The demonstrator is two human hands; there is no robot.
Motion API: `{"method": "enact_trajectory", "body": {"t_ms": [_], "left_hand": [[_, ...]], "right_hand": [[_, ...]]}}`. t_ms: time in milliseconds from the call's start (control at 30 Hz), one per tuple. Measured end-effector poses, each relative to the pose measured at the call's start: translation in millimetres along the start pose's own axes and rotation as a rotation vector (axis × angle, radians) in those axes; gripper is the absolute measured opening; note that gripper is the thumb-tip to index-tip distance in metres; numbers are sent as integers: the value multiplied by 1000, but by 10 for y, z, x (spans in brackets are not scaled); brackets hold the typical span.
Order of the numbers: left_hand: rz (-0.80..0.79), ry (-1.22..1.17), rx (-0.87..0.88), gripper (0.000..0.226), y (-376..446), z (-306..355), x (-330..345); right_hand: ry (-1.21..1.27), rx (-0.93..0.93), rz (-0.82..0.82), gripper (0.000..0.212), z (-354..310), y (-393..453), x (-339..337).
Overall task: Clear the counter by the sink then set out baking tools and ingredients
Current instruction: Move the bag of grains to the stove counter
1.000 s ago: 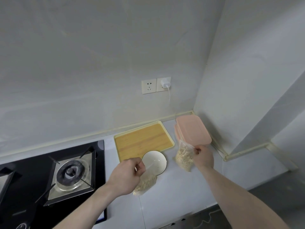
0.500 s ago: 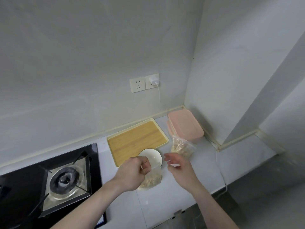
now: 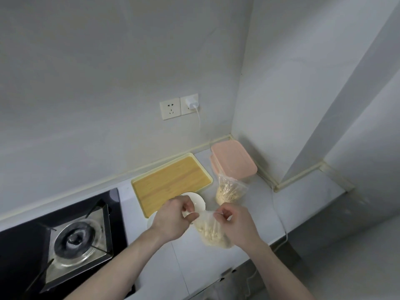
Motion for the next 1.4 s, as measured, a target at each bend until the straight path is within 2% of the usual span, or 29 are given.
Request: {"method": "enact_trajectory", "body": {"t_ms": [300,700,967,1033,1167,1300,1400], "left_hand": [[76,-63,-87,10,-282,-331,-309],[120,-84,-137,12,-479,-435,-331],[122,-118,-154,10,-448,-389,-302],[126,-116,-157,10,-443,-365,-295],[122,-117,-169,10,-441,-344,-261],[116,-116,-179,10,-460,-354,-231],[126,-112,-187,9,-462,-356,-231]], "right_hand": [[79,171,287,20,189,220,-17],[176,289,297,15,510,615,137],[431,253,300,22,356,746,241],[425,271,328,23,353,754,201],[329,351,324,8,583,686,240],[305,425,371,11,712,575,242],[328,401,443,12,682,570,196]]}}
Point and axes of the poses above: each hand's wrist, its own y-axis towards the middle knuckle, its own x-axis out of the palm, z = x × y, the point moved 4 cm from there along y, towards the middle knuckle, and after that the axes turned 4 degrees about -z, right-handed, at the moved point
